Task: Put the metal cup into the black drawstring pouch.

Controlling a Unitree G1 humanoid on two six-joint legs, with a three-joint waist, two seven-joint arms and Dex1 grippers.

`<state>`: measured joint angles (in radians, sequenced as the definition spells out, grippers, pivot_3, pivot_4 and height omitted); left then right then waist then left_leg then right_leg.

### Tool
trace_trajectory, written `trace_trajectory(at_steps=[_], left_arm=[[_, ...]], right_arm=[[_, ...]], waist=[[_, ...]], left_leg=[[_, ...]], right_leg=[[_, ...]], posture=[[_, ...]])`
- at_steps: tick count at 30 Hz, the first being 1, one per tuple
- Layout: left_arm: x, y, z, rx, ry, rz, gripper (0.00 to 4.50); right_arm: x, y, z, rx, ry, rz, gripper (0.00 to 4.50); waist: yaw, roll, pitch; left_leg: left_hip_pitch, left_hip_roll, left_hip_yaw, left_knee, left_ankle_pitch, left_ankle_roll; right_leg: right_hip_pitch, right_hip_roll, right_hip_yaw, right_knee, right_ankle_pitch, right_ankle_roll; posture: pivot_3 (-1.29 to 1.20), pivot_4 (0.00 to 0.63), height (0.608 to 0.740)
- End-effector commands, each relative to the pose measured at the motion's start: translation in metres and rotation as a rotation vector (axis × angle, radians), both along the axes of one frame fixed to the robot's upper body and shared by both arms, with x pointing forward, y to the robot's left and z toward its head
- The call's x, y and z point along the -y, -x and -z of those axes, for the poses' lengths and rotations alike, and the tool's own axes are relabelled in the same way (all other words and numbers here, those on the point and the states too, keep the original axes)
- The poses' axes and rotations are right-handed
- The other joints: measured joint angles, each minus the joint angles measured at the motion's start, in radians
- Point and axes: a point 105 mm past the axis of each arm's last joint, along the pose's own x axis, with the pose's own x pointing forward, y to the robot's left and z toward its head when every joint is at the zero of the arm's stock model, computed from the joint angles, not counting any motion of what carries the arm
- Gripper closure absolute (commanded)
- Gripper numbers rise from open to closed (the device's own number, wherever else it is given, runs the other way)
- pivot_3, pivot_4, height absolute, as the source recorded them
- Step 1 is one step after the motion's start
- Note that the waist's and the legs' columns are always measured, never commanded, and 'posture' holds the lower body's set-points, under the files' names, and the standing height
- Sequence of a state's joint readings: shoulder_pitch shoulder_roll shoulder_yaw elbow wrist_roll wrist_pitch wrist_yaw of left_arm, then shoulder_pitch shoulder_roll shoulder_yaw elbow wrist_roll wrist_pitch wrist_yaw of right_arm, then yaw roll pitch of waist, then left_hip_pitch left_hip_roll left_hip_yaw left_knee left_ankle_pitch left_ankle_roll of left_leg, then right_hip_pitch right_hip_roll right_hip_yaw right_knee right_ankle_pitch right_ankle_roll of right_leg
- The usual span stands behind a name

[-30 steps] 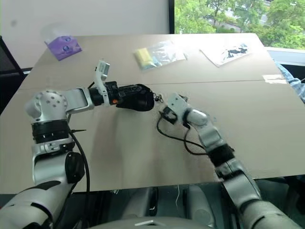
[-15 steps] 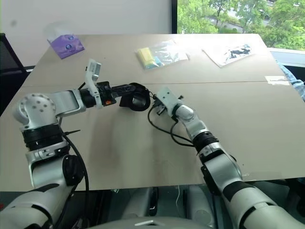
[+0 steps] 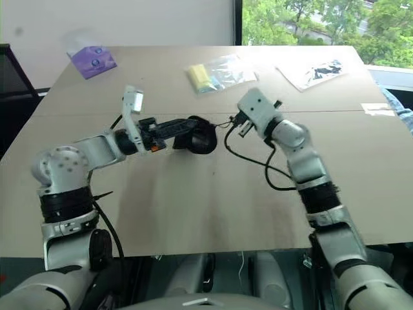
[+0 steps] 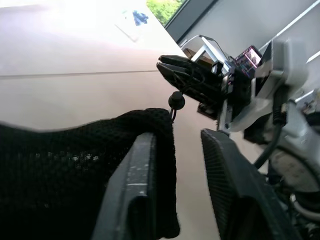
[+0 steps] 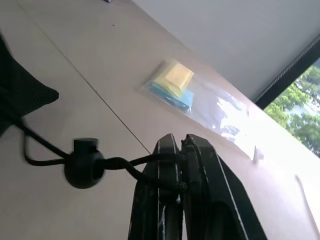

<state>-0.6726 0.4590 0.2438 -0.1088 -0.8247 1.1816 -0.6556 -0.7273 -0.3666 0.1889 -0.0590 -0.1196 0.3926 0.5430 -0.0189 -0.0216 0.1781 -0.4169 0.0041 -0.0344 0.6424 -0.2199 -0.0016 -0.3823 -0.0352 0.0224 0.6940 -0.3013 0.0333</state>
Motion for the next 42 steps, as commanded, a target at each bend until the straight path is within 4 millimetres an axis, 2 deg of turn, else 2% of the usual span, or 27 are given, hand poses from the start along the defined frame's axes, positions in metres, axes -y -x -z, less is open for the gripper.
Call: trace_trajectory(at_steps=[1, 4, 7, 13, 25, 28, 30, 32, 34, 37, 38, 40, 42], left_arm=[[0.033, 0.004, -0.026, 0.159, 0.015, 0.141, 1.68], [0.057, -0.004, -0.028, 0.217, 0.011, 0.188, 1.68], [0.068, -0.01, -0.024, 0.249, -0.014, 0.219, 1.68], [0.075, -0.018, -0.028, 0.284, 0.011, 0.229, 1.68], [0.102, -0.023, -0.039, 0.335, 0.05, 0.256, 1.68], [0.105, -0.023, -0.037, 0.333, 0.047, 0.269, 2.54], [0.107, -0.022, -0.033, 0.33, 0.035, 0.278, 3.52], [0.108, -0.023, -0.03, 0.326, 0.029, 0.276, 4.21], [0.108, -0.024, -0.026, 0.319, 0.016, 0.275, 4.31], [0.103, -0.03, -0.006, 0.272, -0.047, 0.251, 4.31], [0.098, -0.033, 0.009, 0.243, -0.092, 0.234, 4.31], [0.084, -0.035, 0.04, 0.18, -0.186, 0.212, 4.31], [0.071, -0.034, 0.064, 0.143, -0.259, 0.195, 4.31]], right_arm=[[-0.01, 0.024, -0.037, 0.081, 0.048, -0.023, 4.5], [-0.012, 0.032, -0.048, 0.107, 0.096, -0.005, 4.5], [-0.012, 0.033, -0.054, 0.125, 0.121, 0.016, 4.5], [-0.009, 0.037, -0.067, 0.144, 0.129, 0.041, 4.5], [-0.011, 0.041, -0.066, 0.13, 0.145, 0.03, 4.5], [-0.01, 0.041, -0.065, 0.128, 0.145, 0.032, 4.5], [-0.009, 0.041, -0.065, 0.125, 0.141, 0.036, 4.5], [-0.007, 0.041, -0.066, 0.124, 0.138, 0.042, 4.5], [-0.005, 0.041, -0.068, 0.122, 0.121, 0.049, 4.5], [0.013, 0.036, -0.087, 0.13, -0.007, 0.102, 4.5], [0.027, 0.032, -0.095, 0.142, -0.05, 0.145, 4.5], [0.065, 0.02, -0.106, 0.155, -0.119, 0.264, 4.5], [0.108, 0.009, -0.105, 0.145, -0.161, 0.397, 4.5]], waist=[[0.003, 0.0, 0.0], [0.003, 0.0, 0.0], [0.002, 0.0, 0.0], [0.002, 0.0, 0.0], [0.002, 0.0, 0.0], [0.001, 0.0, 0.0], [0.001, 0.0, 0.0], [0.002, 0.0, 0.0], [0.002, 0.0, 0.0], [0.002, 0.0, 0.0], [0.003, 0.0, 0.0], [0.002, 0.0, 0.0], [0.003, 0.0, 0.0]], left_leg=[[0.0, 0.0, 0.0, 0.0, 0.0, 0.0], [0.0, 0.0, 0.001, 0.0, 0.0, 0.0], [0.0, 0.0, 0.001, 0.0, 0.0, 0.001], [0.0, 0.0, 0.001, 0.0, 0.0, 0.001], [-0.001, 0.0, 0.0, 0.001, 0.0, 0.001], [-0.001, 0.0, 0.0, 0.001, 0.0, 0.001], [-0.001, 0.0, 0.0, 0.001, 0.0, 0.001], [-0.001, 0.0, 0.0, 0.001, 0.0, 0.001], [-0.001, 0.0, 0.0, 0.001, 0.0, 0.001], [-0.001, 0.0, 0.0, 0.001, 0.0, 0.001], [-0.001, 0.0, 0.0, 0.001, 0.0, 0.001], [-0.001, 0.0, 0.0, 0.001, 0.0, 0.001], [-0.001, -0.001, 0.001, 0.001, 0.0, 0.001]], right_leg=[[0.0, 0.0, 0.0, 0.0, 0.0, 0.0], [0.0, 0.001, 0.0, 0.0, 0.0, 0.0], [0.0, 0.002, -0.001, 0.0, 0.0, 0.0], [-0.001, 0.002, -0.002, 0.0, 0.0, 0.0], [-0.001, 0.003, -0.003, 0.0, 0.0, 0.0], [-0.001, 0.004, -0.003, 0.0, 0.0, 0.0], [-0.001, 0.004, -0.003, 0.0, 0.0, 0.0], [-0.001, 0.004, -0.003, 0.0, 0.0, 0.0], [-0.001, 0.004, -0.003, 0.0, 0.0, 0.0], [-0.001, 0.004, -0.003, 0.0, 0.0, 0.0], [-0.001, 0.004, -0.003, 0.0, 0.0, 0.0], [-0.001, 0.004, -0.003, 0.0, 0.0, 0.0], [-0.001, 0.004, -0.003, 0.0, 0.0, 0.0]], posture=[[0.0, 0.15, 0.74], [0.0, 0.15, 0.74], [0.0, 0.15, 0.74], [0.0, 0.15, 0.74], [0.0, 0.15, 0.74], [0.0, 0.15, 0.74], [0.0, 0.15, 0.74], [0.0, 0.15, 0.74], [0.0, 0.15, 0.74], [0.0, 0.15, 0.74], [0.0, 0.15, 0.74], [0.0, 0.15, 0.74], [0.0, 0.15, 0.74]])
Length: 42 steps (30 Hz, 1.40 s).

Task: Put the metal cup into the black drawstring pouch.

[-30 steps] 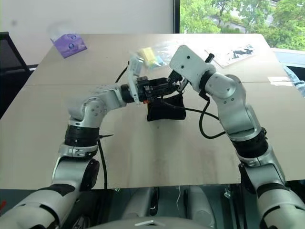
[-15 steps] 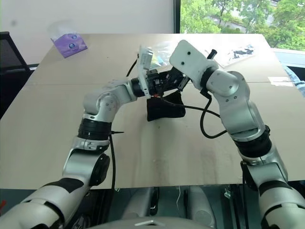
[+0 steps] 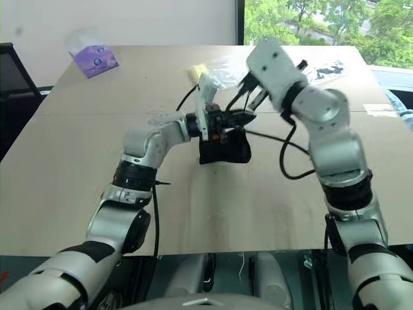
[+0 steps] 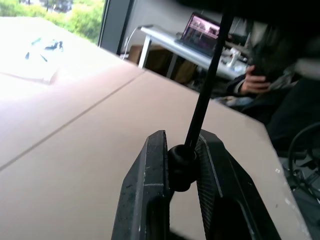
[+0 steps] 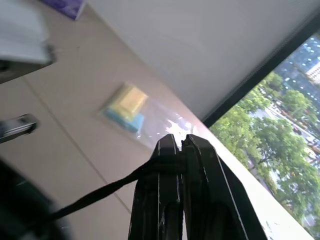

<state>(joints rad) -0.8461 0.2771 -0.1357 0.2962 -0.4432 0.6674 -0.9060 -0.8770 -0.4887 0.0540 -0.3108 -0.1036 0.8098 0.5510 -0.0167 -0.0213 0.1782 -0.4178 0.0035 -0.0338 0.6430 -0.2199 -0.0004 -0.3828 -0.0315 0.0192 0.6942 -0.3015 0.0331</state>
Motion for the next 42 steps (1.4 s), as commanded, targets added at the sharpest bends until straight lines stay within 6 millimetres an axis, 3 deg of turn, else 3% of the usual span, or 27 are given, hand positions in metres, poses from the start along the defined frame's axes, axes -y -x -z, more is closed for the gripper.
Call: trace_trajectory(at_steps=[1, 4, 7, 9, 13, 14, 15, 19, 22, 24, 25, 26, 32, 35, 38, 42], left_arm=[[-0.023, 0.0, 0.038, -0.034, -0.126, -0.045, 4.31], [-0.033, 0.0, 0.047, -0.038, -0.157, -0.076, 4.31], [-0.037, -0.003, 0.047, -0.023, -0.167, -0.109, 4.31], [-0.037, -0.006, 0.045, 0.01, -0.17, -0.134, 4.31], [-0.022, -0.004, 0.033, 0.068, -0.115, -0.131, 4.31], [-0.015, -0.001, 0.025, 0.08, -0.072, -0.115, 3.27], [-0.011, 0.002, 0.019, 0.086, -0.042, -0.106, 3.02], [-0.017, 0.007, -0.005, 0.143, 0.027, -0.19, 1.16], [-0.046, 0.02, -0.018, 0.176, 0.057, -0.307, 0.0], [-0.067, 0.031, -0.02, 0.18, 0.054, -0.379, 0.0], [-0.077, 0.035, -0.02, 0.19, 0.046, -0.43, 0.0], [-0.083, 0.037, -0.02, 0.196, 0.039, -0.463, 0.0], [-0.133, 0.059, -0.013, 0.311, 0.079, -0.671, 0.0], [-0.145, 0.07, -0.003, 0.323, 0.048, -0.703, 0.0], [-0.165, 0.09, 0.02, 0.271, 0.016, -0.748, 0.0], [-0.177, 0.113, 0.039, 0.203, 0.009, -0.774, 0.0]], right_arm=[[0.077, -0.01, -0.02, 0.064, -0.114, 0.233, 4.5], [0.114, -0.016, -0.001, 0.02, -0.117, 0.336, 4.5], [0.131, -0.016, 0.027, -0.05, -0.111, 0.367, 4.5], [0.128, -0.016, 0.045, -0.098, -0.104, 0.342, 4.5], [0.104, -0.012, 0.08, -0.203, -0.189, 0.206, 4.5], [0.097, -0.008, 0.096, -0.236, -0.179, 0.159, 4.5], [0.093, -0.004, 0.106, -0.255, -0.171, 0.128, 4.5], [0.094, 0.025, 0.14, -0.331, -0.165, 0.078, 2.95], [0.101, 0.058, 0.152, -0.36, -0.181, 0.056, 1.62], [0.106, 0.077, 0.156, -0.359, -0.177, 0.048, 0.87], [0.108, 0.085, 0.158, -0.364, -0.178, 0.046, 0.23], [0.109, 0.09, 0.159, -0.368, -0.179, 0.043, 0.1], [0.097, 0.119, 0.148, -0.267, -0.277, -0.035, 0.1], [0.095, 0.126, 0.148, -0.245, -0.296, -0.024, 0.1], [0.096, 0.139, 0.153, -0.253, -0.288, 0.0, 0.1], [0.104, 0.148, 0.157, -0.265, -0.299, 0.031, 0.1]], waist=[[0.004, 0.0, 0.0], [0.004, 0.001, 0.001], [0.002, 0.002, 0.001], [0.0, 0.002, 0.001], [-0.002, 0.002, 0.001], [-0.001, 0.002, 0.0], [0.001, 0.002, 0.0], [0.005, 0.003, 0.001], [-0.001, 0.004, 0.002], [-0.003, 0.004, 0.001], [-0.004, 0.004, 0.001], [-0.004, 0.004, 0.001], [0.003, 0.004, 0.001], [0.005, 0.004, 0.001], [0.007, 0.004, 0.0], [0.007, 0.004, 0.0]], left_leg=[[0.0, 0.0, 0.0, 0.0, 0.0, 0.0], [0.0, 0.0, 0.0, 0.0, -0.002, 0.003], [0.0, 0.0, 0.0, 0.0, -0.002, 0.004], [0.0, 0.0, 0.0, 0.0, -0.003, 0.004], [0.001, 0.001, 0.002, 0.0, -0.003, 0.005], [0.002, 0.001, 0.002, 0.0, -0.003, 0.005], [0.002, 0.001, 0.001, 0.0, -0.003, 0.005], [-0.001, 0.001, -0.002, 0.003, -0.003, 0.006], [-0.002, 0.001, 0.0, 0.004, -0.004, 0.007], [-0.001, 0.002, 0.0, 0.003, -0.004, 0.006], [0.001, 0.003, 0.0, 0.002, -0.004, 0.006], [0.001, 0.003, 0.0, 0.002, -0.004, 0.006], [0.004, 0.003, 0.0, 0.005, -0.004, 0.007], [0.004, 0.003, -0.001, 0.005, -0.004, 0.007], [0.003, 0.003, -0.001, 0.005, -0.004, 0.007], [0.003, 0.003, -0.001, 0.004, -0.005, 0.007]], right_leg=[[0.0, 0.0, 0.0, 0.0, 0.0, 0.0], [0.0, -0.001, 0.0, 0.0, 0.0, 0.0], [0.0, -0.001, 0.001, 0.0, 0.0, 0.0], [0.0, -0.001, 0.001, 0.0, 0.0, 0.0], [0.001, -0.001, 0.002, 0.001, 0.0, 0.0], [0.002, 0.0, 0.002, 0.001, 0.0, 0.0], [0.002, 0.0, 0.002, 0.001, 0.0, 0.0], [0.002, 0.0, 0.001, 0.0, 0.0, 0.0], [0.002, -0.001, 0.004, 0.0, 0.0, 0.0], [0.002, -0.002, 0.004, 0.0, 0.0, 0.0], [0.003, -0.002, 0.004, 0.0, 0.0, 0.0], [0.003, -0.002, 0.004, 0.0, 0.0, 0.0], [0.007, -0.001, 0.005, 0.0, 0.0, 0.0], [0.006, -0.002, 0.004, 0.001, 0.0, 0.0], [0.006, -0.002, 0.004, 0.0, 0.0, 0.0], [0.006, -0.003, 0.004, -0.001, 0.0, 0.0]], posture=[[0.0, 0.15, 0.74], [0.0, 0.15, 0.74], [0.0, 0.15, 0.74], [0.0, 0.15, 0.74], [0.0, 0.15, 0.74], [0.0, 0.15, 0.74], [0.0, 0.15, 0.74], [0.0, 0.15, 0.74], [0.0, 0.15, 0.74], [0.0, 0.15, 0.74], [0.0, 0.15, 0.74], [0.0, 0.15, 0.74], [0.0, 0.15, 0.74], [0.0, 0.15, 0.74], [0.0, 0.15, 0.74], [0.0, 0.15, 0.74]])
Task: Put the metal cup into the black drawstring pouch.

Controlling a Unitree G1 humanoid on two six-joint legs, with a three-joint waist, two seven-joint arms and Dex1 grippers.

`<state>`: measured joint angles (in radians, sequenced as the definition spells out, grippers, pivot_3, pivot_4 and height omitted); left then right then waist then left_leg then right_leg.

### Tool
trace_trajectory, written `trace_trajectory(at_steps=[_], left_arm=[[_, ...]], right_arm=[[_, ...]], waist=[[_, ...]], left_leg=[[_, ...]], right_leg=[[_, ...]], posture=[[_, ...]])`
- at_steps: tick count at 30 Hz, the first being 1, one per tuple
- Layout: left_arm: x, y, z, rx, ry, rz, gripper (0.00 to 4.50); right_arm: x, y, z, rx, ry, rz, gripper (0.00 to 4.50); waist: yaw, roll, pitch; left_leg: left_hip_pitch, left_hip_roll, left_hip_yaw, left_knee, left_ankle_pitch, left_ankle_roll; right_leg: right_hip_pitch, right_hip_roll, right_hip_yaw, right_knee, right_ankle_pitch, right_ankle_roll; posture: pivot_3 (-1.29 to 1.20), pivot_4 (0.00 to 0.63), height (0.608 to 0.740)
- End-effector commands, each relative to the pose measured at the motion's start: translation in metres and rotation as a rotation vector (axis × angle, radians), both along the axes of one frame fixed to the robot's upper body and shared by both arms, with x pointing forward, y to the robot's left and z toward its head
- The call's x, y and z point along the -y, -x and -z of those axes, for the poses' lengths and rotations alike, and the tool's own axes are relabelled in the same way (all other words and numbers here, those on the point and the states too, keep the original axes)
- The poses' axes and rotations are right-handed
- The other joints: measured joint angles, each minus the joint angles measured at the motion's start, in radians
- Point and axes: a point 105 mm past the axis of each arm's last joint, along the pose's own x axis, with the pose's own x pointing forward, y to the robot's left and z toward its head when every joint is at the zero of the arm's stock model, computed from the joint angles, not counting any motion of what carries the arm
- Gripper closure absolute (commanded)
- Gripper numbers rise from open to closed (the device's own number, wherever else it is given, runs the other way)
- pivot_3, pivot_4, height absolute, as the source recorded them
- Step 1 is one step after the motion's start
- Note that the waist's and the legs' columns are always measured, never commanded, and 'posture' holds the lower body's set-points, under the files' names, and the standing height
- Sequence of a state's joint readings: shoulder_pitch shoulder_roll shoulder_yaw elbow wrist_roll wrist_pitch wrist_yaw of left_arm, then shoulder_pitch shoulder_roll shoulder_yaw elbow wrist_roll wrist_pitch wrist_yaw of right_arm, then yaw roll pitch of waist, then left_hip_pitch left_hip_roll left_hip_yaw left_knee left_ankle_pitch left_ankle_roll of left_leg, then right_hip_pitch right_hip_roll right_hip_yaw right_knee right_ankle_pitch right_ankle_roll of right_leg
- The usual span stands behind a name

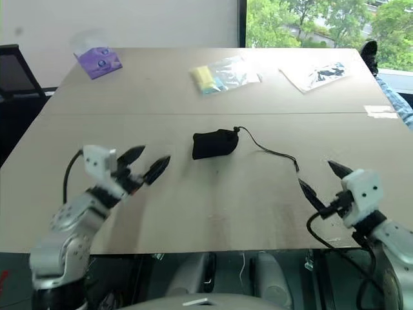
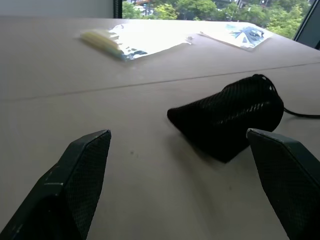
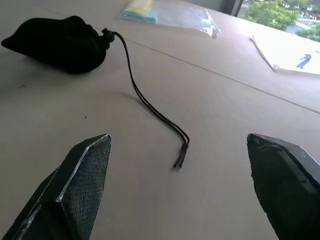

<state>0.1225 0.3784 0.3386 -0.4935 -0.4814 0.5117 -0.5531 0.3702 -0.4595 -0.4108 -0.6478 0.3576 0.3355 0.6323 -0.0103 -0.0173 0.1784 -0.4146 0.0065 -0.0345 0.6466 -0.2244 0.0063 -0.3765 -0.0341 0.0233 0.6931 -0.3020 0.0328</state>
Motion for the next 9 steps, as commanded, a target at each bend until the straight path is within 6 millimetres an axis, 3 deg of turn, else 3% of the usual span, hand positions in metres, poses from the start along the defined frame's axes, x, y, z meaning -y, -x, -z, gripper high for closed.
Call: trace_trajectory(at_steps=[1, 9], left_arm=[[-0.002, 0.016, -0.01, 0.05, -0.008, 0.015, 0.0], [-0.002, 0.026, -0.006, 0.022, 0.028, 0.007, 0.0]], right_arm=[[0.005, 0.007, -0.016, 0.073, 0.005, 0.011, 0.1], [0.011, 0.005, -0.012, 0.073, 0.007, 0.018, 0.1]], waist=[[0.0, 0.0, 0.0], [0.002, -0.001, -0.001]], left_leg=[[0.0, 0.0, 0.0, 0.0, 0.0, 0.0], [0.001, 0.0, 0.0, 0.001, 0.0, 0.0]], right_leg=[[0.0, 0.0, 0.0, 0.0, 0.0, 0.0], [0.001, 0.0, 0.0, 0.0, 0.0, 0.0]], posture=[[0.0, 0.15, 0.74], [0.0, 0.15, 0.74]])
